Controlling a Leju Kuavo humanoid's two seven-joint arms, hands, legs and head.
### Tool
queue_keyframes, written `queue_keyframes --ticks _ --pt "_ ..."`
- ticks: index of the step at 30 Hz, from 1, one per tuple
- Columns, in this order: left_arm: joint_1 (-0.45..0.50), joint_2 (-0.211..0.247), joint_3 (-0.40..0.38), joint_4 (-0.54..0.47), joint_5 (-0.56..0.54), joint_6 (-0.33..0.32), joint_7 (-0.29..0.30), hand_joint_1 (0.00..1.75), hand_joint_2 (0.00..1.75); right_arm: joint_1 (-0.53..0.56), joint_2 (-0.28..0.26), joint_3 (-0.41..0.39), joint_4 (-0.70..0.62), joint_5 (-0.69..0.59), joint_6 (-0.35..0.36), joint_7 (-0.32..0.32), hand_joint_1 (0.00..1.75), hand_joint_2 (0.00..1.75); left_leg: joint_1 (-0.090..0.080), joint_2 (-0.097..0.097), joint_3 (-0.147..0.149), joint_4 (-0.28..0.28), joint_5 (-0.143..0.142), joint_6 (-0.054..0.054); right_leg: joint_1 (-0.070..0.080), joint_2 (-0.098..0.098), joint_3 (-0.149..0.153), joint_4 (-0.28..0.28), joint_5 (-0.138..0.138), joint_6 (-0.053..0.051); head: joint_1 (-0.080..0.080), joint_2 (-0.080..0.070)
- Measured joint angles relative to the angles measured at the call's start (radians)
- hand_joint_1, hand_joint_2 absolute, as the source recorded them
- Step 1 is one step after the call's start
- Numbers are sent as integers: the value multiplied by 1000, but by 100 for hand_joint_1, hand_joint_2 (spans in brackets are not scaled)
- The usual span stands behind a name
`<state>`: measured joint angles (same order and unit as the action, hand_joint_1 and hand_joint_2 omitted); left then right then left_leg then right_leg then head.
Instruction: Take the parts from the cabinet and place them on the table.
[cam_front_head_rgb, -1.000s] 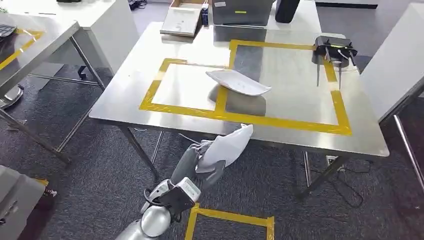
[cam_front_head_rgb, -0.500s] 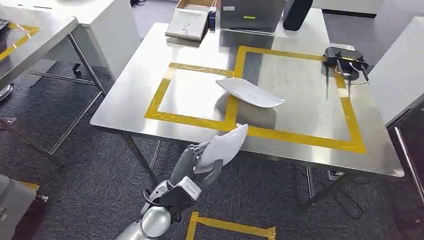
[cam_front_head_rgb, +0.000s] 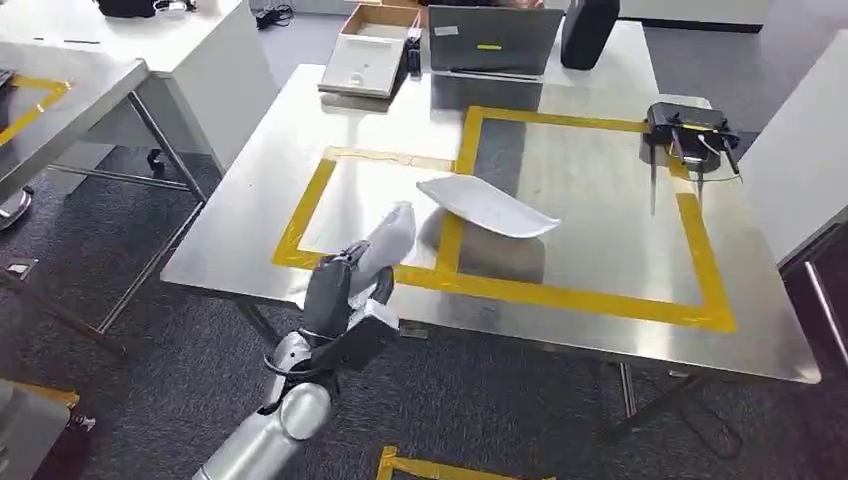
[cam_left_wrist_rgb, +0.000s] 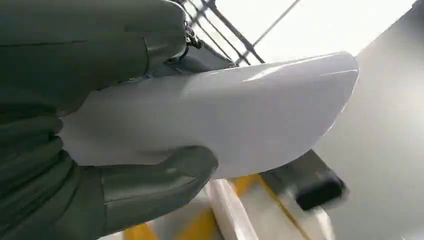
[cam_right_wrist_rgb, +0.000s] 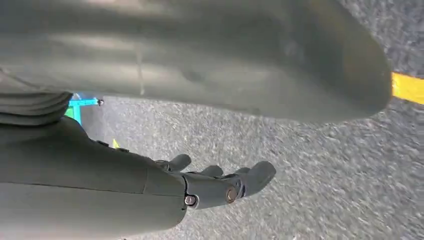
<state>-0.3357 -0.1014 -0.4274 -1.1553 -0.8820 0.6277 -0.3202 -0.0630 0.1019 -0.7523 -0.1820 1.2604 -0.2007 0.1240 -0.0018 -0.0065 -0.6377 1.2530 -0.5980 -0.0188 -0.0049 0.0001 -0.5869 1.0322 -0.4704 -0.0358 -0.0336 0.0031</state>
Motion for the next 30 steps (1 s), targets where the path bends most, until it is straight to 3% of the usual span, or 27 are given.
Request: queue_keyframes --ticks 1,2,3,4,6,7,8,9,10,11,12,13,17,19,21,25,30 --pt "-25 4 55 38 -113 36 70 175 175 0 1 -2 0 -1 -1 -2 0 0 2 1 -40 54 -24 -4 0 2 2 1 -3 0 0 0" --pt "-48 6 124 66 -216 56 138 175 175 0 2 -4 0 1 -2 -3 0 0 5 1 -68 78 -24 -7 -1 4 6 2 -6 -1 0 0" --pt "-71 11 193 80 -296 63 173 175 175 1 5 -4 0 7 -2 -2 0 0 7 1 -73 57 6 -11 -2 7 10 2 -11 0 0 0" --pt "-97 22 267 91 -374 67 201 175 175 3 8 -4 0 11 -1 0 0 0 8 1 -60 1 56 -14 -2 9 16 3 -16 1 0 0" --pt "-158 39 424 102 -544 68 304 175 175 4 14 -4 0 24 1 4 0 0 10 5 -6 -169 180 -13 -4 12 30 4 -28 6 0 0" --pt "-186 56 496 113 -575 70 324 175 175 4 15 -4 0 27 2 6 0 0 6 7 -7 -182 170 -11 -4 13 32 1 -30 10 2 0" --pt "-215 71 554 130 -590 70 332 175 175 1 16 -4 0 30 3 8 0 0 3 11 -7 -224 150 -2 -3 16 24 4 -29 16 -3 0" --pt "-230 88 595 141 -605 70 350 175 175 -1 17 -4 0 32 3 11 0 0 1 11 -1 -214 171 6 -3 15 23 3 -33 22 -3 0" --pt "-247 113 637 159 -630 70 379 175 175 1 18 -4 0 35 5 11 0 0 3 9 1 -216 171 9 -2 14 25 1 -37 25 -3 0" --pt "-268 133 669 182 -652 70 396 175 175 1 18 -4 0 37 7 11 0 0 5 8 0 -219 176 2 4 13 25 2 -33 6 -2 0" --pt "-294 156 695 208 -663 70 405 175 175 0 18 -4 0 37 9 11 0 0 5 5 -1 -219 176 3 4 12 26 1 -34 -7 -2 0" --pt "-327 180 716 240 -666 70 419 175 175 0 18 -3 0 38 10 11 0 0 5 2 -1 -219 174 5 5 9 28 -3 -34 -7 -2 0" --pt "-441 273 727 440 -681 70 510 175 175 -5 18 -3 0 41 11 10 0 0 5 0 3 -219 169 12 6 6 38 -16 -35 -6 -2 0" --pt "-486 304 707 534 -683 70 524 175 175 -5 18 -3 0 42 11 8 0 0 5 -2 4 -219 169 14 6 5 40 -19 -34 -4 -2 0" --pt "-515 333 671 621 -685 63 529 175 175 -8 18 -3 0 44 14 7 0 0 4 -1 4 -219 168 15 6 5 41 -20 -34 4 -2 0" --pt "-539 355 606 726 -686 32 544 175 175 -8 18 3 0 50 14 0 0 0 3 0 4 -219 169 17 4 5 42 -22 -32 23 -2 0" --pt "-567 374 509 807 -686 -82 578 175 175 -7 14 5 0 49 11 -8 0 0 5 0 5 -219 171 17 4 5 41 -22 -31 25 -2 0"
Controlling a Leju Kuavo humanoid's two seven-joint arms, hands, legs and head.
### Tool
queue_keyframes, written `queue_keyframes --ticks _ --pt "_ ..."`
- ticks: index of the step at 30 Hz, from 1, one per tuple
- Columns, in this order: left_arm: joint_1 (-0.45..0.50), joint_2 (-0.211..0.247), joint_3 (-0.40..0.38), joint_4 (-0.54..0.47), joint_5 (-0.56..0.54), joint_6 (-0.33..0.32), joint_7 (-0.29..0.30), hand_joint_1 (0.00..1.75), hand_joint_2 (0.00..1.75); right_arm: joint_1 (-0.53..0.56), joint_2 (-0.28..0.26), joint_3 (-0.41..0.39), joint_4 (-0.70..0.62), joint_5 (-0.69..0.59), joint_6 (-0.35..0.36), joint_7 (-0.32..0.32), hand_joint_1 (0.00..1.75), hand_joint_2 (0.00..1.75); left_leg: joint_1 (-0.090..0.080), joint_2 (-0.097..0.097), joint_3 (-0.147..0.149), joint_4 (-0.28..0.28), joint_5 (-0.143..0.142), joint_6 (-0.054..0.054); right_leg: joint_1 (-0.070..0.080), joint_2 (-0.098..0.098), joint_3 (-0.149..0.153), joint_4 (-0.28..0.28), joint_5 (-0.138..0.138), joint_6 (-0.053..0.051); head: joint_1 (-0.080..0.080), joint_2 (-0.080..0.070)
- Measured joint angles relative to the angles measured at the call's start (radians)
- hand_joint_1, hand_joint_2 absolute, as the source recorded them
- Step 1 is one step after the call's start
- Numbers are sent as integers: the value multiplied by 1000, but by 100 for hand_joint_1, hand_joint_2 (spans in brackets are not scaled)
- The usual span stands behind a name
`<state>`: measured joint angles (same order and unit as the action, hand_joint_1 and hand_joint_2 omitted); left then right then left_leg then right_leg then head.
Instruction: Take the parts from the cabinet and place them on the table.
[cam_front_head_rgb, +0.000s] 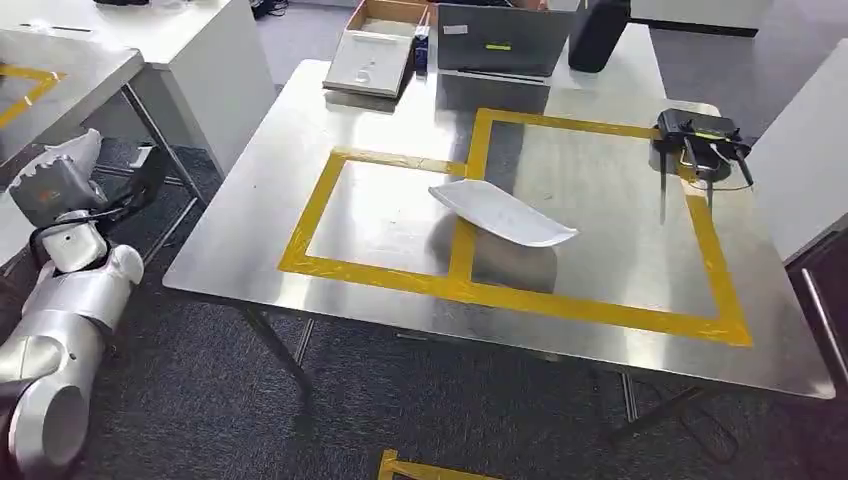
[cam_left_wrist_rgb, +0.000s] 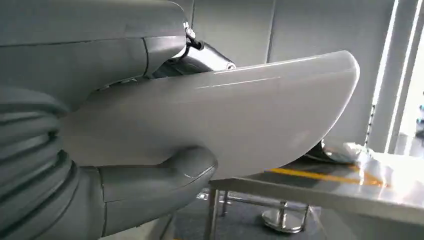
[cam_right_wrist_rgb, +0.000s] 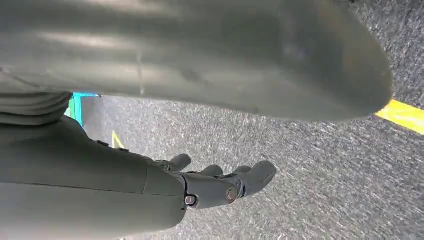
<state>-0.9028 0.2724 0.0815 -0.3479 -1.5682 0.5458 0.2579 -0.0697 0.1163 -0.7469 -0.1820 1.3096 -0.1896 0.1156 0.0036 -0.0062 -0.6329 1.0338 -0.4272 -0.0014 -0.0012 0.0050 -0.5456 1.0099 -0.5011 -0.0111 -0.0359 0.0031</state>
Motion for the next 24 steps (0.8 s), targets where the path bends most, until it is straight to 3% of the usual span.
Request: queue_keyframes --ticks 4,7,15,21,24 --pt "-55 8 -82 35 0 -113 20 175 175 4 -6 0 0 2 2 2 0 0 2 0 0 0 1 -2 1 0 0 0 1 1 0 0" --pt "-98 8 -150 52 0 -157 12 175 175 8 -16 1 0 6 7 11 0 0 3 0 0 0 1 -2 2 0 1 0 1 1 0 0" --pt "-153 6 -286 77 0 -191 -13 175 175 15 -44 5 0 10 5 21 0 0 3 1 1 0 1 -2 2 0 1 0 1 1 0 0" --pt "-155 4 -396 93 0 -252 -49 175 175 23 -59 6 0 17 1 29 0 0 3 1 1 0 1 -2 2 0 1 0 1 1 0 0" --pt "-155 4 -398 94 0 -252 -50 175 175 23 -59 6 0 17 1 29 0 0 3 1 1 0 1 -2 2 0 1 0 1 1 0 0"
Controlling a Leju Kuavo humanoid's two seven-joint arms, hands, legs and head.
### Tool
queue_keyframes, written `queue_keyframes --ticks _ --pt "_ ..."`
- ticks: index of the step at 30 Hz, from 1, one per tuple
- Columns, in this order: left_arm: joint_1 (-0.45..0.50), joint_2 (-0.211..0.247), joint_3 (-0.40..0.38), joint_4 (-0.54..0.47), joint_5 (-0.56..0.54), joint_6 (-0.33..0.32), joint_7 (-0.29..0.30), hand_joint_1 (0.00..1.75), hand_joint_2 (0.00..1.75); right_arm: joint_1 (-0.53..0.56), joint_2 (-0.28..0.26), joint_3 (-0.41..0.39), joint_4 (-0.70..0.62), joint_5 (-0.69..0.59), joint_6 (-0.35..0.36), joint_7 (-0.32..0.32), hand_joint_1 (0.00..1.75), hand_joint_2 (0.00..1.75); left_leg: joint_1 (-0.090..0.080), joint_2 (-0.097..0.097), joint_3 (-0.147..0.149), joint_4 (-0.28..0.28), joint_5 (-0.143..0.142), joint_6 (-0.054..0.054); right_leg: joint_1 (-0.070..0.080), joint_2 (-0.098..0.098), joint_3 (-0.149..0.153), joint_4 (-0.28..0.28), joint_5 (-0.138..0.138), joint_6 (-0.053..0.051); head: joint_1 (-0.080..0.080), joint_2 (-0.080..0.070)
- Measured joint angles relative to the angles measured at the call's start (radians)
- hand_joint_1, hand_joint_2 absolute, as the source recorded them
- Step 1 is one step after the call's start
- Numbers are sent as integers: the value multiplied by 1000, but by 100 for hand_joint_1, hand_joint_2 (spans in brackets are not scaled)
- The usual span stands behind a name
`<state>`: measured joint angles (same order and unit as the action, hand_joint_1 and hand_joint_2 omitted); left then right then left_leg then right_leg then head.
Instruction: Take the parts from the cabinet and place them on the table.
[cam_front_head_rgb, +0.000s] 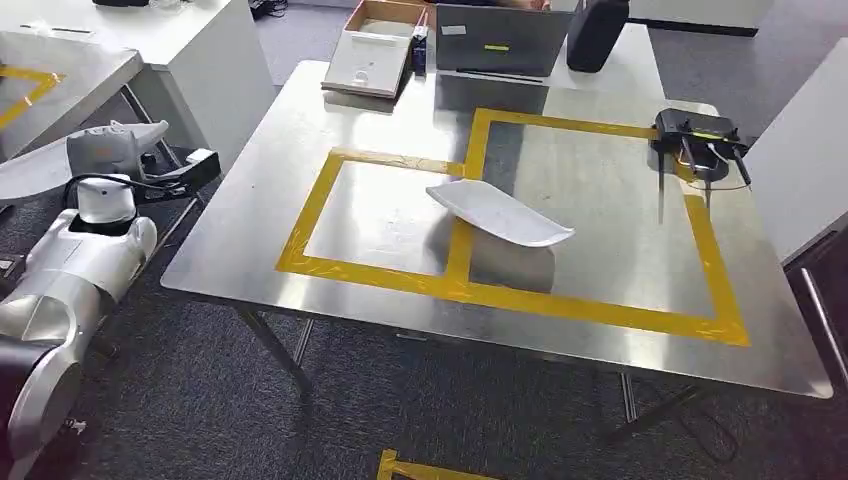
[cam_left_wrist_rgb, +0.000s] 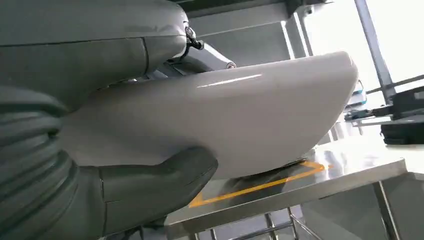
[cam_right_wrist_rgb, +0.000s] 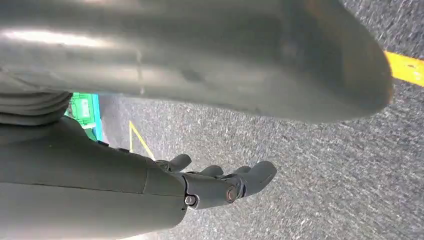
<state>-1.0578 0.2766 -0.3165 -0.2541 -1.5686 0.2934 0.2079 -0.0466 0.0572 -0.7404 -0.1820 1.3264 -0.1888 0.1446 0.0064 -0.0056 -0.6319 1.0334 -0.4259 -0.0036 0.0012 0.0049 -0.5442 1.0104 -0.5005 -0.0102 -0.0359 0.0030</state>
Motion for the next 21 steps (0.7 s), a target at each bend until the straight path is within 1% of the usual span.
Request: queue_keyframes --ticks 2,4,5,8,11,15,18,21 --pt "0 0 -3 0 0 -1 0 175 175 0 -1 0 0 0 0 0 0 0 0 0 0 0 0 0 0 0 0 0 0 0 0 0" --pt "0 -1 -60 5 0 -9 -22 175 175 7 -14 2 0 6 4 -11 0 0 0 0 0 0 0 0 0 0 0 0 0 0 0 0" --pt "2 -1 -81 5 0 8 -43 175 175 8 -19 5 0 11 10 -10 0 0 0 0 0 0 0 0 0 0 0 0 0 0 0 0" --pt "5 -2 -111 5 0 41 -65 175 175 8 -24 11 0 24 18 -2 0 0 0 0 0 0 0 0 0 0 0 0 0 0 0 0" --pt "5 -6 -138 5 0 51 -80 175 175 9 -31 19 0 34 24 1 0 0 0 0 0 0 0 0 0 0 0 0 0 0 0 0" --pt "2 -22 -163 5 0 51 -93 175 175 8 -44 31 0 47 34 -4 0 0 0 0 0 0 0 0 0 0 0 0 0 0 0 0" --pt "-10 -39 -182 5 0 25 -92 175 175 7 -48 41 0 56 35 -15 0 0 0 -1 0 0 0 0 0 0 0 0 0 0 0 0" --pt "-24 -61 -205 5 3 15 -87 175 175 7 -48 49 0 59 33 -23 0 0 0 -1 1 0 0 0 0 0 1 0 0 1 0 0"
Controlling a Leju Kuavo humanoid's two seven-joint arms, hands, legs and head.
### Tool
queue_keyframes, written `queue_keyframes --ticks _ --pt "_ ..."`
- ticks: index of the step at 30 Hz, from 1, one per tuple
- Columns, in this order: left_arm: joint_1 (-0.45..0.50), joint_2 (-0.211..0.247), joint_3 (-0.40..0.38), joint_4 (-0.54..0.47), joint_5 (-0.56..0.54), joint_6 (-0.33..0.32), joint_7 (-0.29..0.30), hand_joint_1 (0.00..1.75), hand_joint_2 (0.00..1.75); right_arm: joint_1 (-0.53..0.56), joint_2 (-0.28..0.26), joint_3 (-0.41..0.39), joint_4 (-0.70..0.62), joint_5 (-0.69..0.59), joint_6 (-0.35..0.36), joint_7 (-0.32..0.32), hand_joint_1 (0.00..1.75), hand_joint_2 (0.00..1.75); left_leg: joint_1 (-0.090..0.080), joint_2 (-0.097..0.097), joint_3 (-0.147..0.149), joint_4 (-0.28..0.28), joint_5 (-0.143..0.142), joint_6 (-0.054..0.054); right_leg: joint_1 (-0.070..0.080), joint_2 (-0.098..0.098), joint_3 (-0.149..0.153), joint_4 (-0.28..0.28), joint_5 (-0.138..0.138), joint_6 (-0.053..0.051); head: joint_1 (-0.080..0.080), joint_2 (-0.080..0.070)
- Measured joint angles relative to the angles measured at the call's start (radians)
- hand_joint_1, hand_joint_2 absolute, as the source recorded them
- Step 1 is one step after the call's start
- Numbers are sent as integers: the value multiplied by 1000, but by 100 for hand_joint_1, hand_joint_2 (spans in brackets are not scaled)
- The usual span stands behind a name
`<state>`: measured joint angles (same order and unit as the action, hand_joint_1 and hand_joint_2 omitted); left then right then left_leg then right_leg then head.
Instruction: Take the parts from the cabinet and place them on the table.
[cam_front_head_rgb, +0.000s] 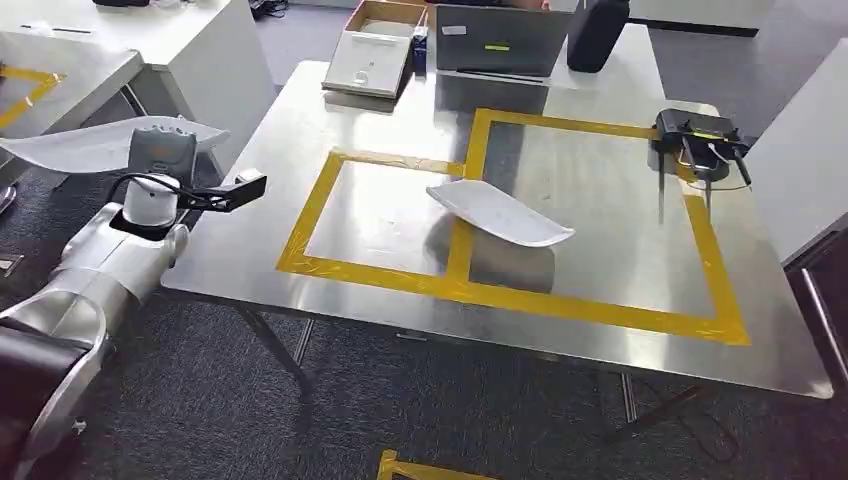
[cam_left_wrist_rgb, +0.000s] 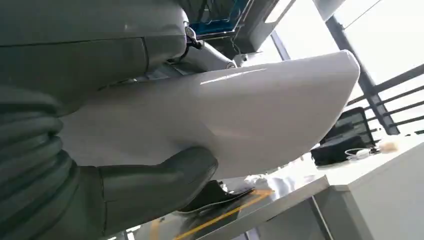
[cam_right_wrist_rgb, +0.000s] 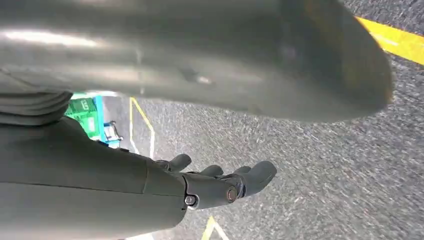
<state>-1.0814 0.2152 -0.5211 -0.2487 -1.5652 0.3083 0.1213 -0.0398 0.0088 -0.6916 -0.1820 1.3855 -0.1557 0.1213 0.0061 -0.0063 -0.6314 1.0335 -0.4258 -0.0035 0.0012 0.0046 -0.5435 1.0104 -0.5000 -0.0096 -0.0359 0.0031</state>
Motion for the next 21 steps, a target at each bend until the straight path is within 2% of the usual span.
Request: queue_keyframes --ticks 5,13,21 --pt "-23 -44 -11 0 5 2 -11 175 175 0 0 11 0 8 0 -9 0 0 0 0 0 0 0 0 0 0 0 0 0 0 0 0" --pt "-63 -105 -114 0 1 1 15 175 175 0 2 21 0 16 2 -10 0 0 0 0 0 0 0 0 0 0 0 0 0 1 0 0" --pt "-85 -155 -148 0 5 22 -3 175 175 0 1 22 0 14 11 5 0 0 0 0 0 0 0 0 0 0 0 0 0 1 0 0"
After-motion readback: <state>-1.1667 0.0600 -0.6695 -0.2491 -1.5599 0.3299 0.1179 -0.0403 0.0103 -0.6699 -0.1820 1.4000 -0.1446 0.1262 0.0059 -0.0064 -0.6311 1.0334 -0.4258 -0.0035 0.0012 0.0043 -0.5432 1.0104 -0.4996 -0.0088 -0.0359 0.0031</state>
